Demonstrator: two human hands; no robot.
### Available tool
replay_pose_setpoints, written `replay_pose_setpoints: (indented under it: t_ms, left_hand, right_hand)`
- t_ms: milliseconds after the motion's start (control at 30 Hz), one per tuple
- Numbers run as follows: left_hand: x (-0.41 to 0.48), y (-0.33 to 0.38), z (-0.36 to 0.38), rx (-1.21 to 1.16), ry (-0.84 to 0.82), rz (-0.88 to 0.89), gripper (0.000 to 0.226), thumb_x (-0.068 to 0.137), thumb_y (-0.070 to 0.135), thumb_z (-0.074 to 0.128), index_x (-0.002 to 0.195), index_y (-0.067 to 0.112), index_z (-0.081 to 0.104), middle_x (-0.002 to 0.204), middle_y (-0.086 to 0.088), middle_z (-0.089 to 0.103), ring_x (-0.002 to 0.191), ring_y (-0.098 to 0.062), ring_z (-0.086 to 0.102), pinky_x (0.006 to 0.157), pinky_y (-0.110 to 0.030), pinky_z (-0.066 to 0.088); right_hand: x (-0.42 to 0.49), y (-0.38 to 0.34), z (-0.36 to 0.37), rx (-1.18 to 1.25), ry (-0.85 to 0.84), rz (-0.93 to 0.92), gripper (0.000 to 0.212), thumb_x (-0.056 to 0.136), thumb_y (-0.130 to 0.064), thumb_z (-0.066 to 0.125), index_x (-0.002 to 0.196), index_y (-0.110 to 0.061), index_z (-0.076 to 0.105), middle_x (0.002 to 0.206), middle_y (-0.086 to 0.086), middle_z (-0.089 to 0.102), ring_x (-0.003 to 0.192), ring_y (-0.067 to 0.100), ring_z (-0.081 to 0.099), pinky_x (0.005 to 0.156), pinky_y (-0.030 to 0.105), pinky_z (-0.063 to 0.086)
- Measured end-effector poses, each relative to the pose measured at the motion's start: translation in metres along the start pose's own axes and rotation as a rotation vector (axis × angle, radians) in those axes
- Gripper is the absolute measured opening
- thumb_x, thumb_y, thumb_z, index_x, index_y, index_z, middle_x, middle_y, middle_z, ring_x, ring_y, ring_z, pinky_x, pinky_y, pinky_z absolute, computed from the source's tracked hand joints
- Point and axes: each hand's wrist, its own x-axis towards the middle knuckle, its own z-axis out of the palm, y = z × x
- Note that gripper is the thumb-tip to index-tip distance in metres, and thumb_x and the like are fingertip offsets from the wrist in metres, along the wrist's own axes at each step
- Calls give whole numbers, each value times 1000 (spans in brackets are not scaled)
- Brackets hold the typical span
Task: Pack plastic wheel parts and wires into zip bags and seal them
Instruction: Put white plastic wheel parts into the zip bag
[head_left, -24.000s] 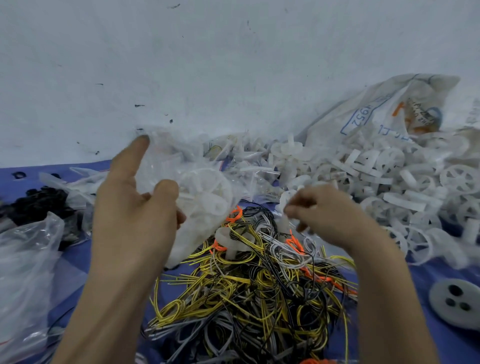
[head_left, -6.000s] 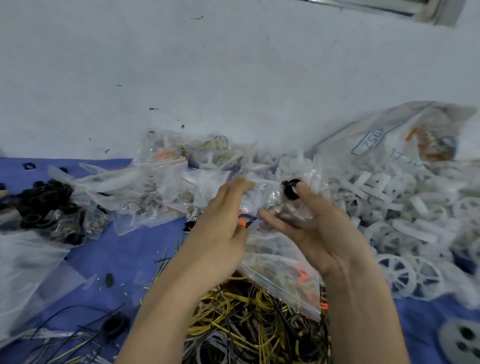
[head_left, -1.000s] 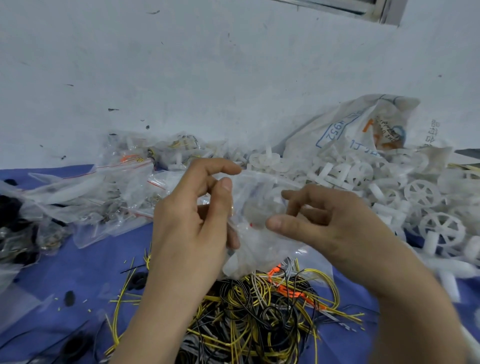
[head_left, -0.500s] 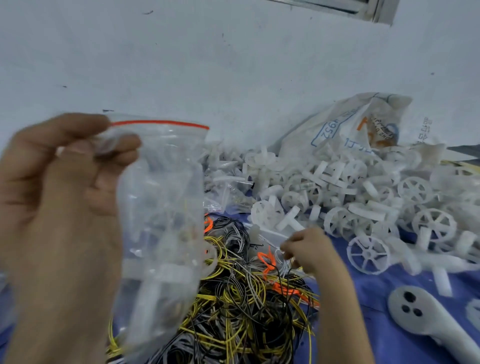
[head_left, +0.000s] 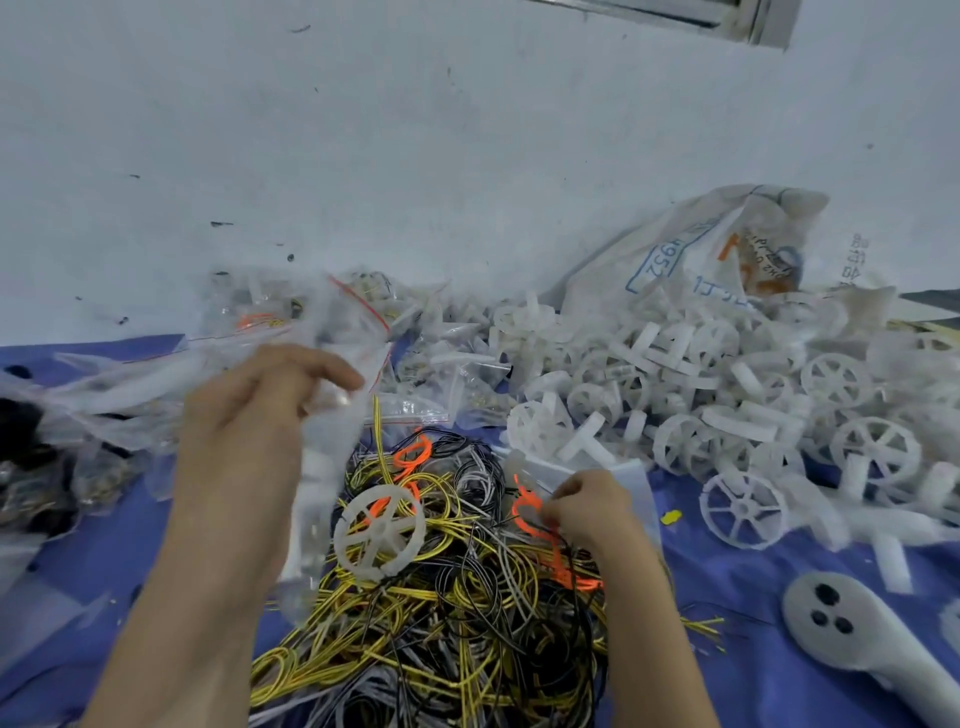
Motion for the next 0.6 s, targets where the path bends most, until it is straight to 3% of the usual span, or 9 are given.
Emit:
replay_pose_setpoints:
  t_ms: [67,133,233,300,500,600]
  left_hand:
    - [-3,-1,2,22,-15,-43,34,84,10,49,67,26,73,83,8,70,75,-13,57,53,-17,44]
    - [-5,-2,5,45,-41,-38,39,88,8,49,68,31,74,83,-2,69,70,-20,50,54,-20,39]
    - [-6,5,5,82,-61,-2,36,88,6,54,76,33,75,79,-26,57,70,-21,42,59,-28,33]
    - [-7,8,4,105,-81,-7,34,88,5,56,77,32,74,83,-32,54,68,-21,43,62,-31,37]
    - [-6,11,1,131,-82,-27,39,85,0,54,82,36,70,65,-17,44,61,-19,43,66,-36,41]
    - [-6,12,-1,167,-59,-80,42,84,1,53,93,40,64,54,-3,47,61,-25,45,66,-39,43]
  right_hand:
    - [0,2,-10,116,90,-77,9,78,-14,68,83,-7,70,73,8,66,62,17,55,57,26,42]
    - [3,4,-20,214,240,-142,9,82,-14,67,81,-7,72,64,3,62,57,14,50,55,26,37]
    - [10,13,-23,264,359,-122,13,86,-13,63,91,-7,73,76,8,68,74,24,60,67,35,48]
    - [14,24,-12,179,320,-66,15,86,-14,62,96,-8,72,87,11,71,78,24,60,63,29,45]
    - [21,33,8,-94,276,-6,18,88,-28,64,82,-15,54,89,11,67,71,23,51,58,28,38]
    - [19,33,8,-119,217,-8,18,90,-30,61,91,-13,54,88,10,61,78,25,51,61,28,36]
